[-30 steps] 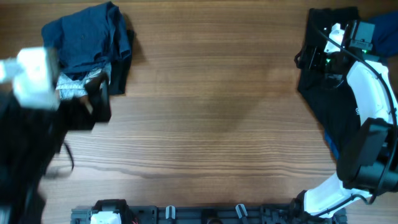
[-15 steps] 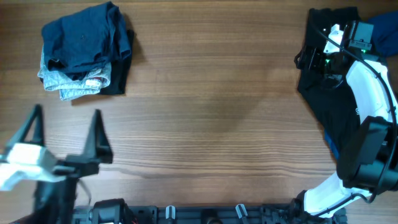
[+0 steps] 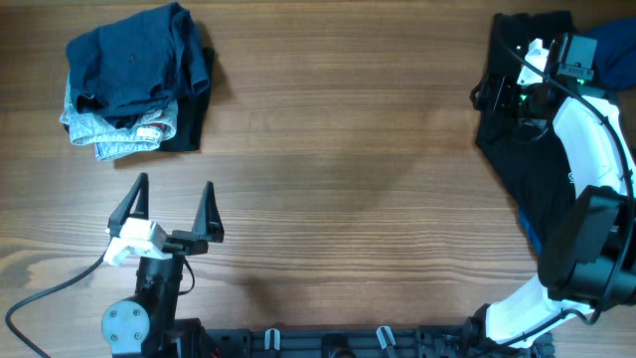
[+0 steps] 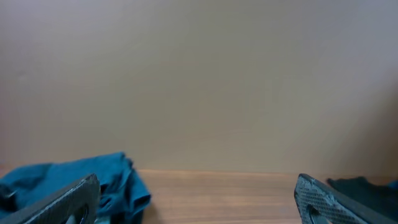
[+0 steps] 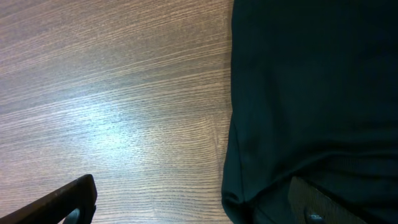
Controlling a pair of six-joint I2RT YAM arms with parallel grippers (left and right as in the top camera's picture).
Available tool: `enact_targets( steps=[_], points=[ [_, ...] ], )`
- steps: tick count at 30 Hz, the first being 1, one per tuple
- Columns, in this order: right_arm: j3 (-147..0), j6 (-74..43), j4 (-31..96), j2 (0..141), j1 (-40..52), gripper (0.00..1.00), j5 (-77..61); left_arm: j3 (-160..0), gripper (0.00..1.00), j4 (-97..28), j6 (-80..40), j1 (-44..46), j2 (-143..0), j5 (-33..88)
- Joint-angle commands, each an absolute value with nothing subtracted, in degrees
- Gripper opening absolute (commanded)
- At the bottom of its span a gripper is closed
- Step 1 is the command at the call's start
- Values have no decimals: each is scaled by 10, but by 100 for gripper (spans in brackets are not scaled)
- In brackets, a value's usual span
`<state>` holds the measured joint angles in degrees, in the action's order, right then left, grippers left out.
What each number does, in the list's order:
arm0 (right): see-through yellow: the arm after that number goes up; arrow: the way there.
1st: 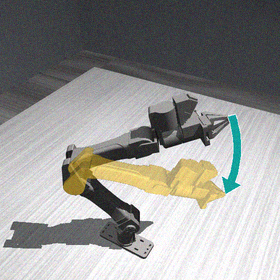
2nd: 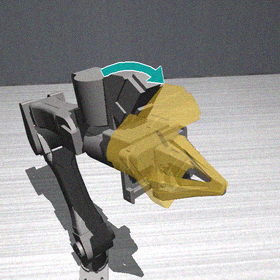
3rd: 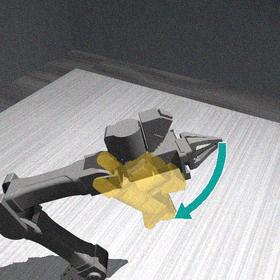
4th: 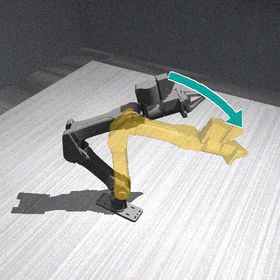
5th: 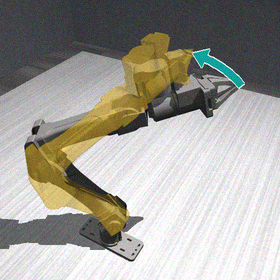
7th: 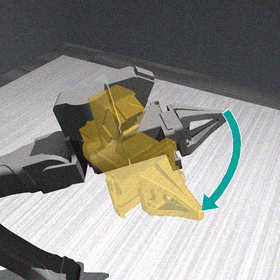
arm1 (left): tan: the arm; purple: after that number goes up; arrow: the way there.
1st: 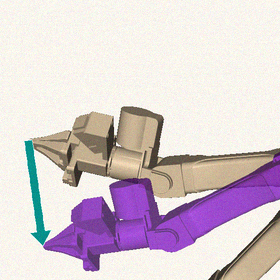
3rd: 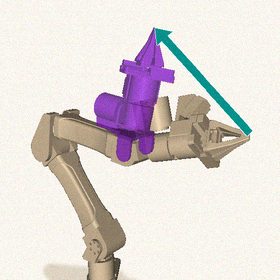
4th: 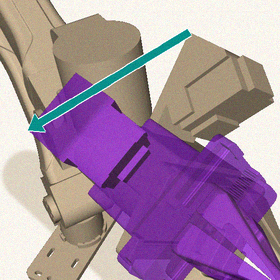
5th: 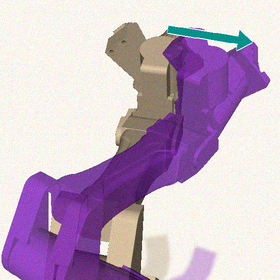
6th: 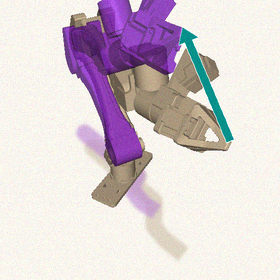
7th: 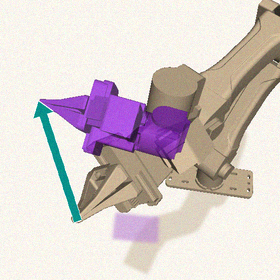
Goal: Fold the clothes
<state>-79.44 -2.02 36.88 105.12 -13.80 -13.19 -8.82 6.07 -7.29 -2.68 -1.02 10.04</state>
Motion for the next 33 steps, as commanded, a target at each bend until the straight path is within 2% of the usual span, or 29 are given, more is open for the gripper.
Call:
enact_targets(
  steps=[1,6,15,33],
  points=[
    [-800,-17,369,1060,-139,100,-129,-72,100,34,-82,-32,-3,44],
    [-800,-17,369,1060,-139,100,-129,-3,100,77,-129,-57,-1,55],
    [-800,-17,369,1060,-139,100,-129,-3,100,-42,-124,-58,-1,53],
    [-800,-17,369,1060,-139,100,-129,-3,100,-40,-125,-58,-3,53]
  ],
)
